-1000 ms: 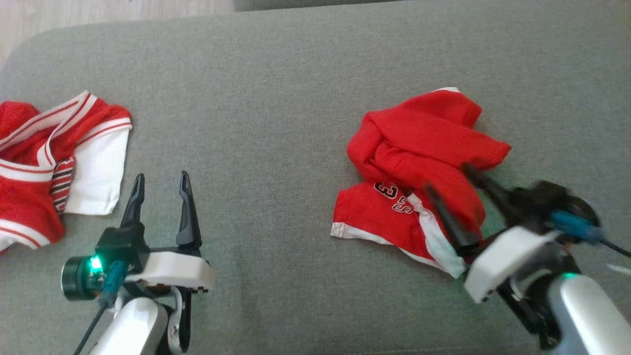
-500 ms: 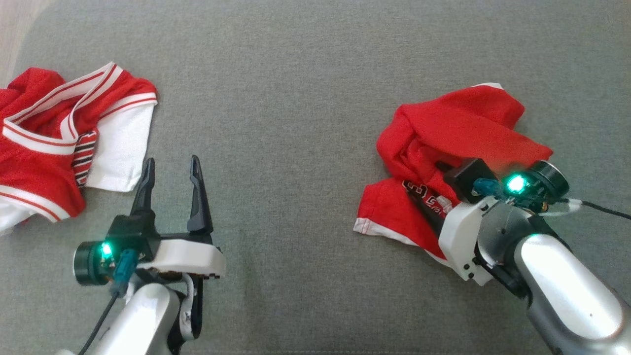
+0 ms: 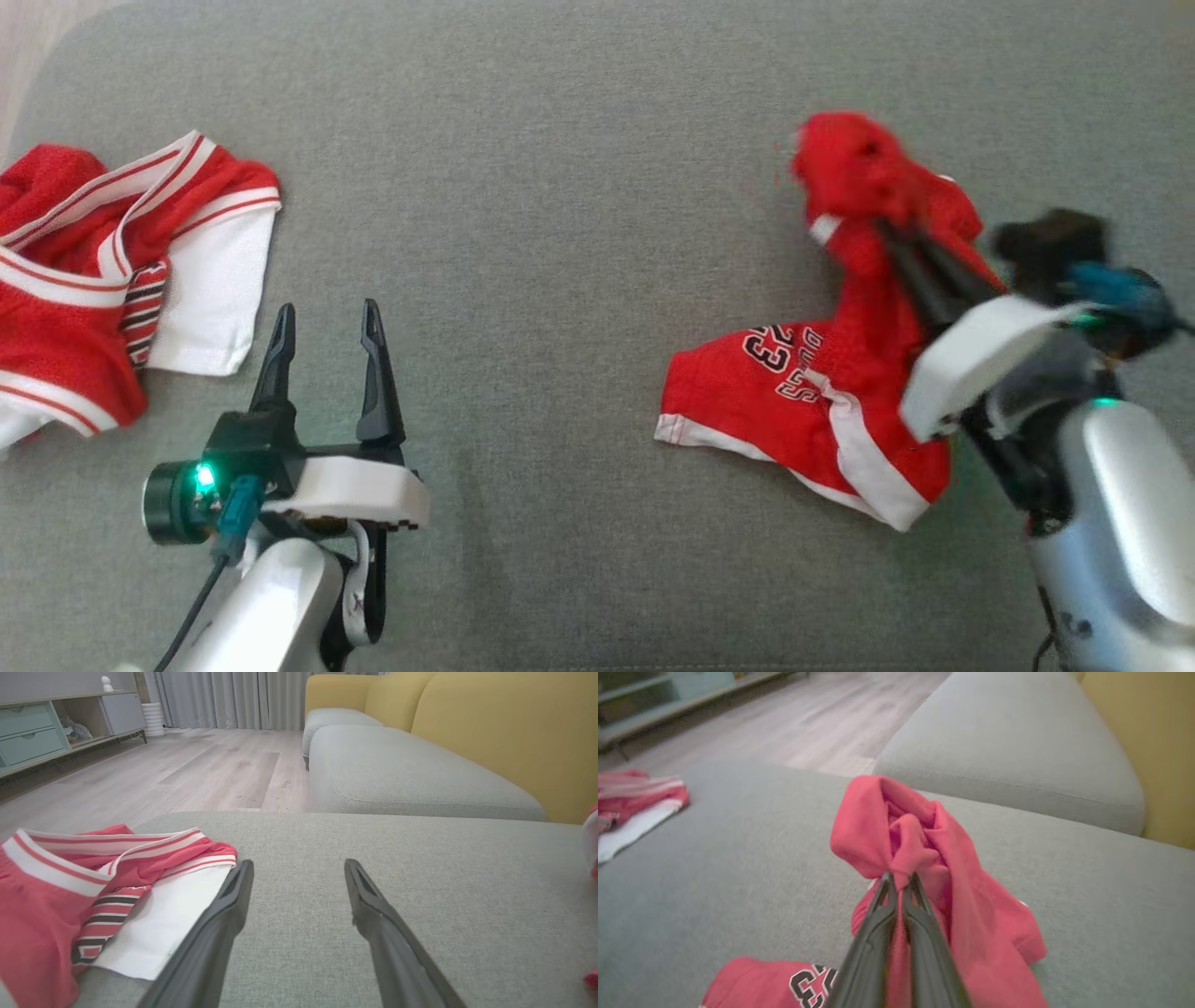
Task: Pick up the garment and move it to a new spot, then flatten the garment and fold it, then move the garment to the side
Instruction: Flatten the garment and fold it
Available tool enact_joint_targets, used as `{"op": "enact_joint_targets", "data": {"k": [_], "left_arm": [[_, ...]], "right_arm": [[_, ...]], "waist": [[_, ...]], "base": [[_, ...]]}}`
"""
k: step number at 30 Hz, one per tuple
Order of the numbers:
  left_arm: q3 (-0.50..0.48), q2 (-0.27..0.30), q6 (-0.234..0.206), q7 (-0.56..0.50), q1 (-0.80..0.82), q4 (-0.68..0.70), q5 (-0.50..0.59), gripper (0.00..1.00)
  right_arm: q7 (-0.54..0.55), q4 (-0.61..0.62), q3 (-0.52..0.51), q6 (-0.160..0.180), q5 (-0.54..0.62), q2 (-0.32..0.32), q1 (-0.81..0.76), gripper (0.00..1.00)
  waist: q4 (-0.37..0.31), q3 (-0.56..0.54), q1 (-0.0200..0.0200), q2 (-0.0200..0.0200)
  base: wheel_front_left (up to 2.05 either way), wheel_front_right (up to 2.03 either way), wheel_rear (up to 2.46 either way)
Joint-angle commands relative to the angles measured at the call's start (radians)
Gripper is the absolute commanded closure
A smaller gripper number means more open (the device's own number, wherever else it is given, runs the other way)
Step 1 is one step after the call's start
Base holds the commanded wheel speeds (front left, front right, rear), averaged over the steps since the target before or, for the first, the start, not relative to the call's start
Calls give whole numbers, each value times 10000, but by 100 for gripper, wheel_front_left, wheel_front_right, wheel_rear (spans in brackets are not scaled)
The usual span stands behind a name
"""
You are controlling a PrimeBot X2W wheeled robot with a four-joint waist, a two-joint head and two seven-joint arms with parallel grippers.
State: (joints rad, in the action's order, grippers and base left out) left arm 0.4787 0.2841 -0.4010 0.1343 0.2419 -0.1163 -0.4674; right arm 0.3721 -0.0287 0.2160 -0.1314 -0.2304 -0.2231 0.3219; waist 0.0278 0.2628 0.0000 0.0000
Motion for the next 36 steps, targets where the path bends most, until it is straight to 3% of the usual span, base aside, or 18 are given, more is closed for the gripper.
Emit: {"op": "enact_joint_targets", "data": {"k": [1,5,10,11,12,13,15,20,28,36], "left_arm": [[-370,234,-25,35,393,293,-17,0],[-347,294,-32,-10,368,312,-23,0],[-347,431,-19,-77,308,346,-43,0],[-353,464,-24,-95,300,364,-44,0],[-362,495,-40,-112,290,387,-42,0],[-371,522,-62,-129,278,416,-39,0],[-389,563,-111,-160,257,464,-33,0],[-393,637,-188,-235,175,556,-45,0],[-367,702,-248,-294,55,663,-75,0],[-353,827,-297,-358,-82,738,-100,0]], "right_arm": [[-177,471,-507,7,-100,366,-288,100],[-470,675,-2458,7,-214,1339,-1136,100],[-715,487,-3989,7,-647,1712,-2413,100],[-790,326,-4105,7,-1009,1718,-2628,87],[-876,128,-4194,7,-1392,1721,-2803,31],[-997,-49,-4271,7,-1579,1723,-2936,0],[-1330,-364,-4379,7,-2059,1724,-3033,0],[-2189,-302,-4388,7,-1940,1726,-3015,0],[-2727,1604,-3756,7,-288,1541,-3054,0],[-2611,2889,-2316,7,145,1007,-2887,0]], "waist": [[-58,-29,0,0],[-155,-89,0,0],[-291,-130,0,0],[-338,-119,0,0],[-392,-112,0,0],[-446,-103,0,0],[-546,-100,0,0],[-683,-178,0,0],[-698,-353,0,0],[-647,-615,0,0]], "base": [[0,0,0],[0,0,0],[0,0,0],[0,0,0],[0,0,0],[0,0,0],[0,0,0],[0,0,0],[0,0,0],[0,0,0]]}}
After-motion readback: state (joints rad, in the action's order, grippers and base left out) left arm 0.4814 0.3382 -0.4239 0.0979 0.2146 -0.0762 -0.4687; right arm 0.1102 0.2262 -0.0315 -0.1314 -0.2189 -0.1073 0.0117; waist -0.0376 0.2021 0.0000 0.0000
